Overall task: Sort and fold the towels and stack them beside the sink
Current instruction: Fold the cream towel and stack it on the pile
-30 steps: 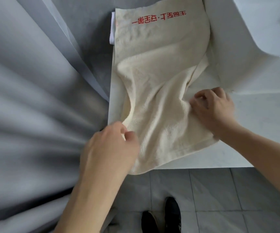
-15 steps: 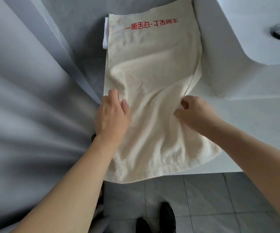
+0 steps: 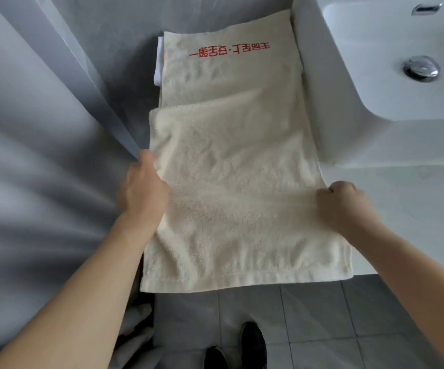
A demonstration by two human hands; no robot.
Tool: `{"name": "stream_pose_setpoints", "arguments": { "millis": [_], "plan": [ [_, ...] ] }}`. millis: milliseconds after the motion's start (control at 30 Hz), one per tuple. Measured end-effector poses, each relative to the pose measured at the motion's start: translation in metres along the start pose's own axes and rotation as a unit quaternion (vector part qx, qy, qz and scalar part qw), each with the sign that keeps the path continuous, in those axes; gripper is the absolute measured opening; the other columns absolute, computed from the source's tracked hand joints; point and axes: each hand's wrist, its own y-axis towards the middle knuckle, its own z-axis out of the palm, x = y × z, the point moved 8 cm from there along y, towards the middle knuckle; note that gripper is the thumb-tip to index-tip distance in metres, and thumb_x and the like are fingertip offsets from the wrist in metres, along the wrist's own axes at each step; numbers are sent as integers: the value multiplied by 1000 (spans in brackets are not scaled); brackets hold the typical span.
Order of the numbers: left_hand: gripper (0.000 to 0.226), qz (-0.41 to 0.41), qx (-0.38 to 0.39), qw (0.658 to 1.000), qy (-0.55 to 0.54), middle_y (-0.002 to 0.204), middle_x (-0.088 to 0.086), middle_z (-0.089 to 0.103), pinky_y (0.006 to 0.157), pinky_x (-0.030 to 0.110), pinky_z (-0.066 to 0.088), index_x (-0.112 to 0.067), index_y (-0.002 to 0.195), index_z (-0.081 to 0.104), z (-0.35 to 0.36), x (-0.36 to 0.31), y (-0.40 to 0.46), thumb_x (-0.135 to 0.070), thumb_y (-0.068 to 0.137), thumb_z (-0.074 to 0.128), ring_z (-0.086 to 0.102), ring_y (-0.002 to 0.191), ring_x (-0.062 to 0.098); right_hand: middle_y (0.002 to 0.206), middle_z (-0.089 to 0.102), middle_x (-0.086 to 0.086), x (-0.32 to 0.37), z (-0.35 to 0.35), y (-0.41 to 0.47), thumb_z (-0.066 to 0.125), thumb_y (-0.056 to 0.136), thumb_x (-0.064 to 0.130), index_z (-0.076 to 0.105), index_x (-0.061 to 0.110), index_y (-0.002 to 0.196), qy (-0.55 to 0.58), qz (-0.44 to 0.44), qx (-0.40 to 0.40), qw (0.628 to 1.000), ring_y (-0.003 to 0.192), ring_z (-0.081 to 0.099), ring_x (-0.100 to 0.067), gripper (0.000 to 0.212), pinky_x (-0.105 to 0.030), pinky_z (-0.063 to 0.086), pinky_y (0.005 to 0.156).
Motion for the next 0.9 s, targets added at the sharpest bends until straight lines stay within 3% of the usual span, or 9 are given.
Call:
{"name": "stream_pose_setpoints", "arguments": {
  "millis": [100, 167, 233, 300, 400, 500, 567, 700, 900],
  "plan": [
    [53, 13, -76, 996, 46, 131, 16, 44, 91, 45, 39, -13, 132, 43, -11, -11, 0, 0, 82, 56, 44, 117, 38, 94, 55, -12, 12, -9, -12, 44, 85, 11, 49, 8, 92, -116, -54, -32, 991, 84, 53, -36, 9, -34, 37, 67],
    [59, 95, -119, 988, 28, 140, 14, 39, 102, 45, 33, -15, 137, 44, -12, -35, 1, -6, 80, 56, 37, 125, 37, 115, 49, -11, 40, -15, -21, 54, 82, 12, 45, 13, 122, -164, -142, -106, 970, 104, 51, -37, 42, -40, 39, 84],
    [61, 183, -58, 981, 24, 156, 11, 23, 117, 46, 18, -23, 151, 31, 9, -61, 3, -18, 92, 48, 22, 141, 35, 122, 49, -11, 83, -15, -37, 60, 82, 14, 47, 14, 131, -144, -297, -178, 927, 111, 50, -35, 51, -44, 39, 93],
    [59, 219, 39, 973, 57, 165, 4, 0, 122, 51, -2, -32, 157, 12, 44, -68, 4, -37, 101, 30, -2, 151, 29, 132, 50, -9, 120, 6, -34, 56, 88, 23, 49, 15, 133, -155, -389, -142, 897, 119, 50, -31, 46, -44, 36, 102],
    [60, 211, 90, 970, 86, 166, -3, -14, 119, 56, -13, -41, 155, -4, 68, -56, -1, -54, 99, 12, -17, 151, 23, 156, 30, -8, 165, 41, 10, 40, 97, 37, 35, 20, 146, -145, -384, -66, 909, 143, 28, -27, 52, -44, 13, 119],
    [58, 218, 136, 962, 96, 163, -6, -22, 118, 55, -15, -43, 154, -12, 72, -55, -5, -53, 102, 12, -23, 149, 21, 164, 10, -5, 178, 57, 64, 27, 99, 46, 17, 26, 155, -136, -306, -62, 940, 150, 5, -25, 60, -47, -1, 121],
    [58, 208, 140, 965, 77, 164, -6, -14, 120, 50, -6, -43, 155, -4, 61, -56, 5, -47, 103, 23, -12, 150, 22, 164, 5, -5, 176, 64, 80, 21, 97, 52, 11, 29, 155, -184, -286, -74, 938, 150, 0, -26, 63, -49, -3, 120],
    [45, 109, -49, 992, -33, 145, 9, 35, 105, 42, 28, -20, 142, 43, 6, -52, 68, -27, 97, 45, 34, 126, 33, 165, 1, -3, 177, 68, 81, 17, 95, 55, 8, 32, 155, -212, -290, -68, 931, 151, -3, -25, 65, -50, -4, 120],
    [53, -77, 36, 996, -39, 146, 14, 38, 108, 45, 29, -8, 142, 40, 15, -63, 173, -42, 102, 32, 33, 134, 34, 165, 3, -3, 178, 66, 79, 16, 94, 53, 9, 32, 155, -206, -291, -82, 930, 151, -2, -26, 64, -49, -3, 121]
  ]
}}
